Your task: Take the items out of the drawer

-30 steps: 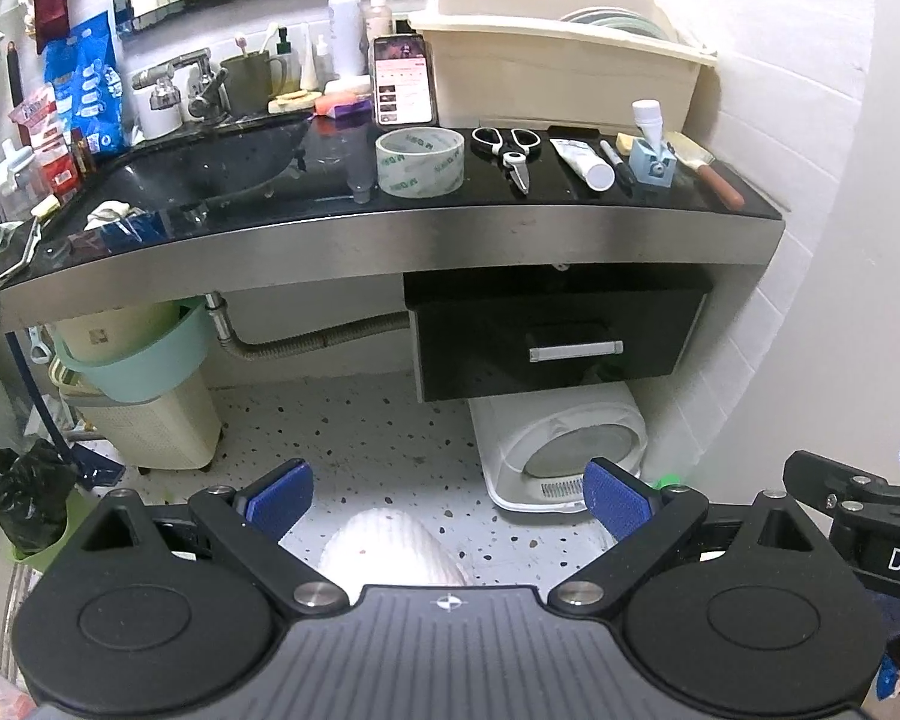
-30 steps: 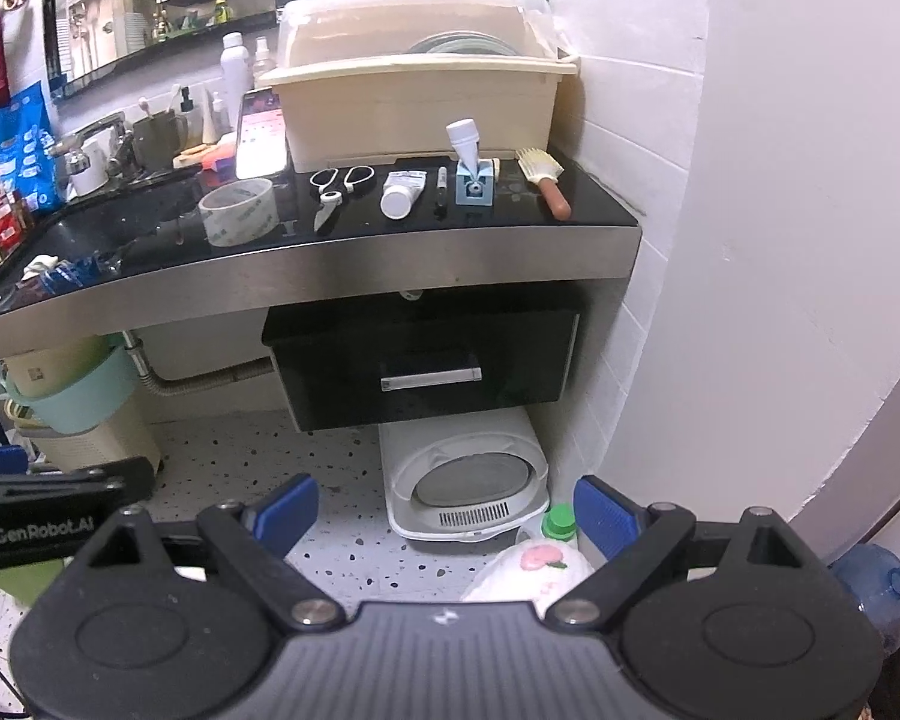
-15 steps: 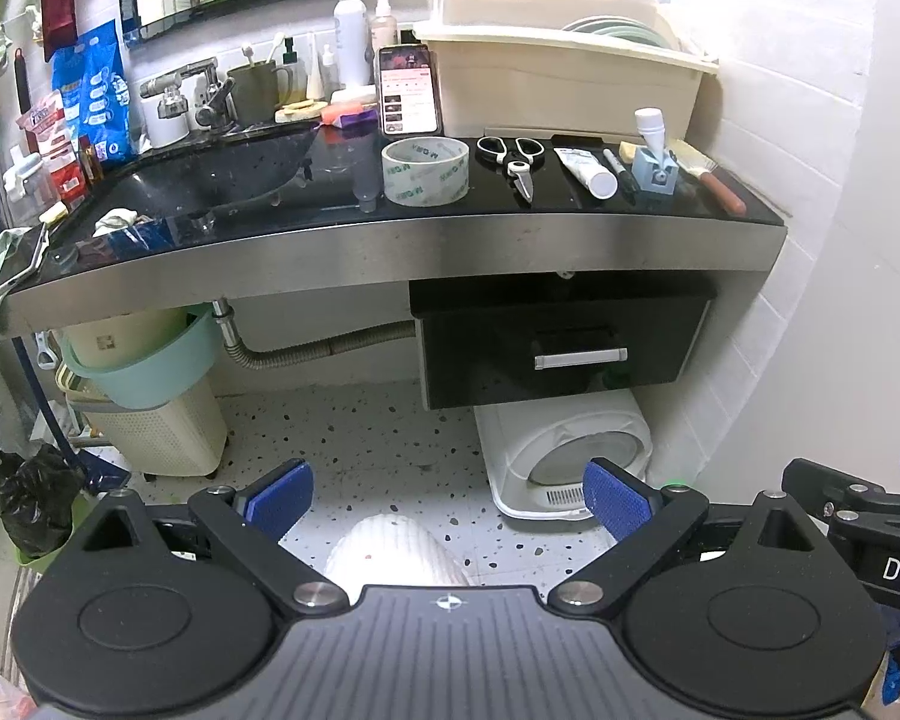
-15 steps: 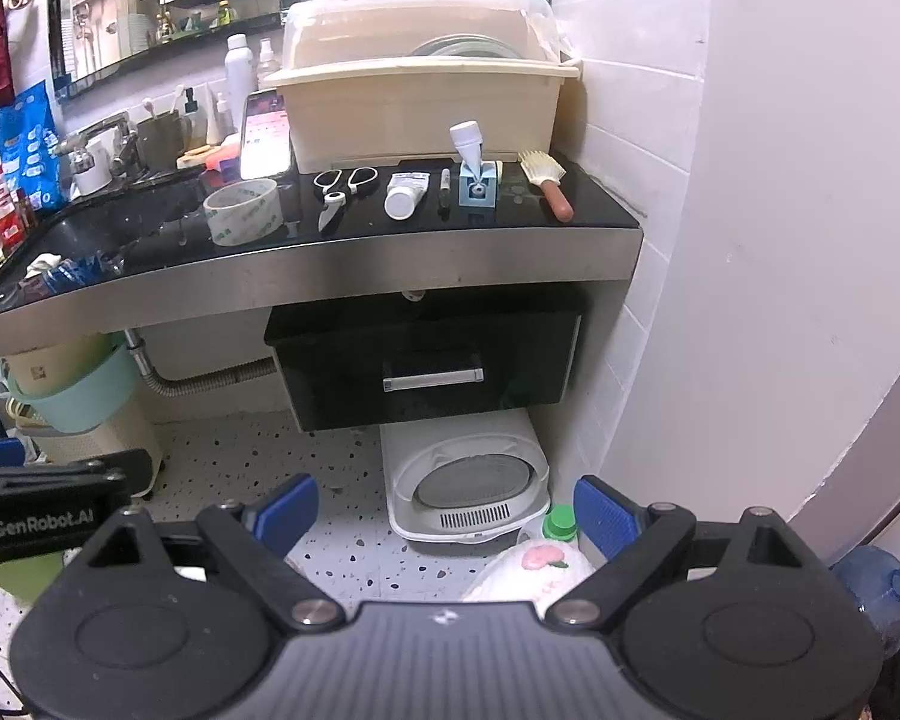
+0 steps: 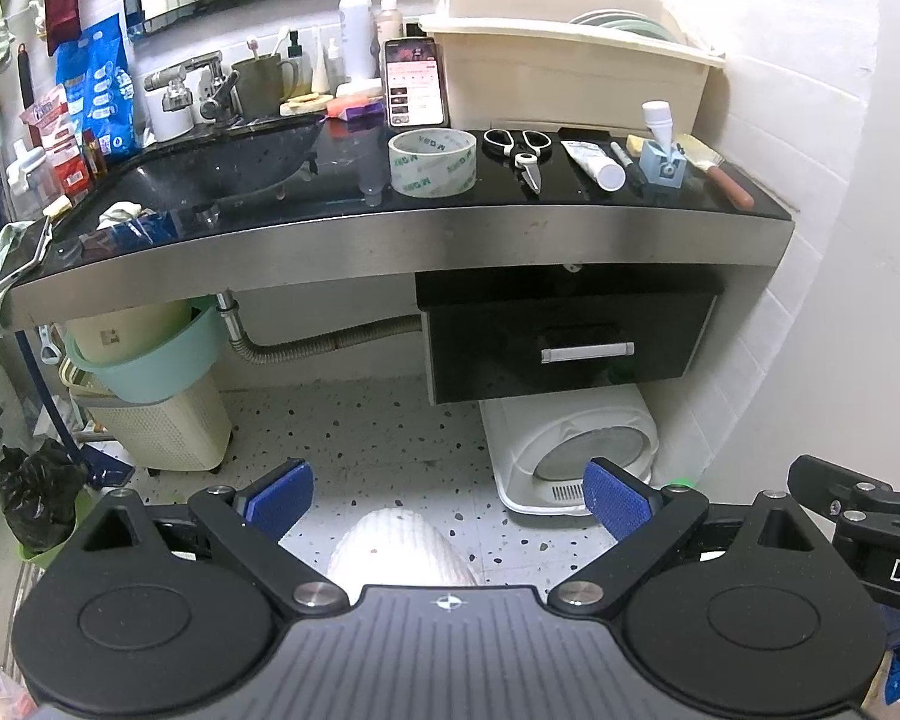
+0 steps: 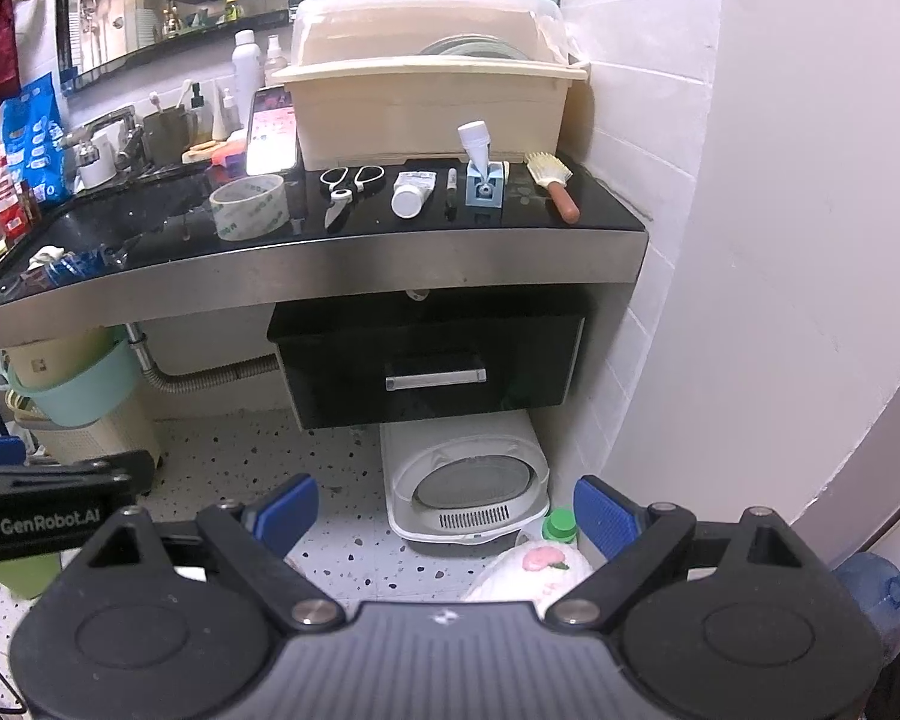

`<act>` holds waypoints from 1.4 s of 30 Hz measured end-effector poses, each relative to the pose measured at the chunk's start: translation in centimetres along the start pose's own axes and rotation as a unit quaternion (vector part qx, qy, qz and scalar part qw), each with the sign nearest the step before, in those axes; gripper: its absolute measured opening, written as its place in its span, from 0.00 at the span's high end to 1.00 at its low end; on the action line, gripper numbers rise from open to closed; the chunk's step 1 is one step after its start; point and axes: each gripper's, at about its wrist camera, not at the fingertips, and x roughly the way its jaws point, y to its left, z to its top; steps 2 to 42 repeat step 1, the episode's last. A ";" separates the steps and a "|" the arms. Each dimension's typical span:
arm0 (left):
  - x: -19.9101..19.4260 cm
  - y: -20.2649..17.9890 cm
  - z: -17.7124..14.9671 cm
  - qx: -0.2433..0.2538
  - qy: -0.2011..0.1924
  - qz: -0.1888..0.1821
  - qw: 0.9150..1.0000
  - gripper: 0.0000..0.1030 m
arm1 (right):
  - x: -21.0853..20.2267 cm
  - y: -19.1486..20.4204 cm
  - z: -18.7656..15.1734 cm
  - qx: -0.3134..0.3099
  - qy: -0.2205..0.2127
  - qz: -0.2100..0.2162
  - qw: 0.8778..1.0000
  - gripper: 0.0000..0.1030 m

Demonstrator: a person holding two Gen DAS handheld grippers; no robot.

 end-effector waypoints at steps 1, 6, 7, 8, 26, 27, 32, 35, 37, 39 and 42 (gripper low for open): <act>0.0 0.0 0.0 0.001 -0.001 0.000 1.000 0.05 | 0.0 0.0 0.0 0.001 0.001 0.000 1.000 0.10; 0.0 0.0 0.0 0.001 -0.001 0.000 1.000 0.05 | 0.0 0.0 0.0 0.001 0.001 0.000 1.000 0.10; 0.0 0.0 0.0 0.001 -0.001 0.000 1.000 0.05 | 0.0 0.0 0.0 0.001 0.001 0.000 1.000 0.10; 0.0 0.0 0.0 0.001 -0.001 0.000 1.000 0.05 | 0.0 0.0 0.0 0.001 0.001 0.000 1.000 0.10; 0.0 0.0 0.0 0.001 -0.001 0.000 1.000 0.05 | 0.0 0.0 0.0 0.001 0.001 0.000 1.000 0.10; 0.0 0.0 0.0 0.001 -0.001 0.000 1.000 0.05 | 0.0 0.0 0.0 0.001 0.001 0.000 1.000 0.10; 0.0 0.0 0.0 0.001 -0.001 0.000 1.000 0.05 | 0.0 0.0 0.0 0.001 0.001 0.000 1.000 0.10; 0.0 0.0 0.0 0.001 -0.001 0.000 1.000 0.05 | 0.0 0.0 0.0 0.001 0.001 0.000 1.000 0.10; 0.0 0.0 0.0 0.001 -0.001 0.000 1.000 0.05 | 0.0 0.0 0.0 0.001 0.001 0.000 1.000 0.10; 0.0 0.0 0.0 0.001 -0.001 0.000 1.000 0.05 | 0.0 0.0 0.0 0.001 0.001 0.000 1.000 0.10; 0.0 0.0 0.0 0.001 -0.001 0.000 1.000 0.05 | 0.0 0.0 0.0 0.001 0.001 0.000 1.000 0.10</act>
